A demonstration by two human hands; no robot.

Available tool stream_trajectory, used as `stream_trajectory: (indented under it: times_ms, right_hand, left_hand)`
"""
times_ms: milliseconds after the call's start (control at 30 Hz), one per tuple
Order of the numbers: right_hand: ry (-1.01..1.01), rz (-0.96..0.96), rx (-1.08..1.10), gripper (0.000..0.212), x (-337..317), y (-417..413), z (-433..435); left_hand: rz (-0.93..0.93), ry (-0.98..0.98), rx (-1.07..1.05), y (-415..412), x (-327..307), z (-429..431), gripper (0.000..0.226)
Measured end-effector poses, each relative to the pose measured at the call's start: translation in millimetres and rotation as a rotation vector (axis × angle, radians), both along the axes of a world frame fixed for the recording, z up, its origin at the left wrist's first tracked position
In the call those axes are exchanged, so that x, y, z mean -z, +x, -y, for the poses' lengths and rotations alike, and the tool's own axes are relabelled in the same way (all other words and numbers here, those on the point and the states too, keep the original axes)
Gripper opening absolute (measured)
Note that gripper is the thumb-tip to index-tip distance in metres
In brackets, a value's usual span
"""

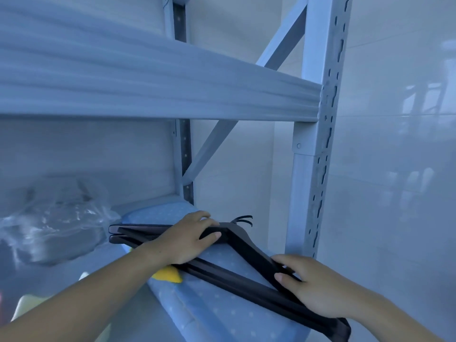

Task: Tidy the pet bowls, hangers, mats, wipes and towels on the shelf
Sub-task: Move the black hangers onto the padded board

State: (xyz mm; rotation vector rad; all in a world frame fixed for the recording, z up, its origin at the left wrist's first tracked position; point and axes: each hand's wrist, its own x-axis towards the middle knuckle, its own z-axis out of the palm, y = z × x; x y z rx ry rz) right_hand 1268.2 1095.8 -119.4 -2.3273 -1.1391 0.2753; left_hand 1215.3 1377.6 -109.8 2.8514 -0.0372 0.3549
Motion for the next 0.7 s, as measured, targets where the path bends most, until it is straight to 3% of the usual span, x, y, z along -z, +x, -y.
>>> stream_trajectory:
  times_ms: [133,300,400,467,700]
  right_hand:
    - [0.006,-0.037,-0.057,0.026,-2.3,3.1,1.3]
    - [0.026,-0.082,-0.03,0.042,-1.0,7.8,3.7]
    - [0.063,-0.088,-0.056,0.033,0.4,5.2,5.2]
    - [0.074,-0.077,-0.075,0.038,1.1,2.2,6.2]
    - [0.078,-0.046,-0.155,0.031,4.4,-3.6,13.0]
  left_hand:
    - [0.068,-0.032,-0.008,-13.6,6.3,19.7,0.029]
    - [0.033,0.074,-0.107,-31.2,20.2,38.4,0.064]
    - [0.065,0.063,-0.21,-38.8,24.3,49.5,0.05]
    - [0.065,0.054,-0.289,-43.2,24.6,58.6,0.047]
    - [0.08,-0.004,-0.395,-62.5,33.7,83.2,0.066]
